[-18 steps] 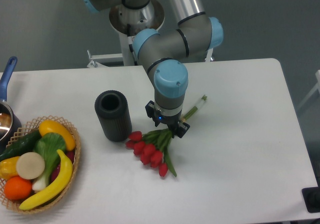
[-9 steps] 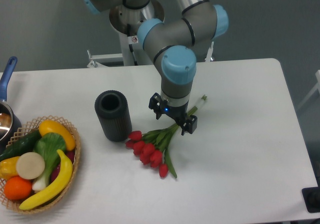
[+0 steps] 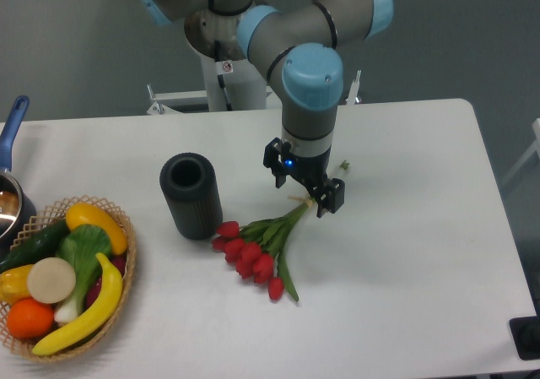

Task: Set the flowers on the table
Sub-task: 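Raise the open gripper up away from the tulips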

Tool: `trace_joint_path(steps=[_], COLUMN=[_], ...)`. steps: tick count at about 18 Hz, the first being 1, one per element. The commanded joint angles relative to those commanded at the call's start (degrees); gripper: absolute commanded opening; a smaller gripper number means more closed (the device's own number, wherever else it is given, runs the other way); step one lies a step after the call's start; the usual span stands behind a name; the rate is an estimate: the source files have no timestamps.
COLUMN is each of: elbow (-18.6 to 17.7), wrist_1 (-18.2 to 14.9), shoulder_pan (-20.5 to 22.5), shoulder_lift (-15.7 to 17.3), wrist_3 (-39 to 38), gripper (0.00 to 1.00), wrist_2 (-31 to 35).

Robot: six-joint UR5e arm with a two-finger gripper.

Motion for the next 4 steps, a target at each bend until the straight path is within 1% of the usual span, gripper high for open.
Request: trace_joint_path(steps=[1, 3, 4], elbow=[0.3, 0.9, 0.9], wrist_1=[-1.0, -4.3, -4.8], shoulder_pan=[0.2, 0.6, 1.1], shoulder_lift=[0.3, 0.5, 1.1], wrist_3=[0.3, 2.6, 4.1], gripper=[1.0, 1.0, 1.0], wrist_2=[0.0, 0.1, 0.1])
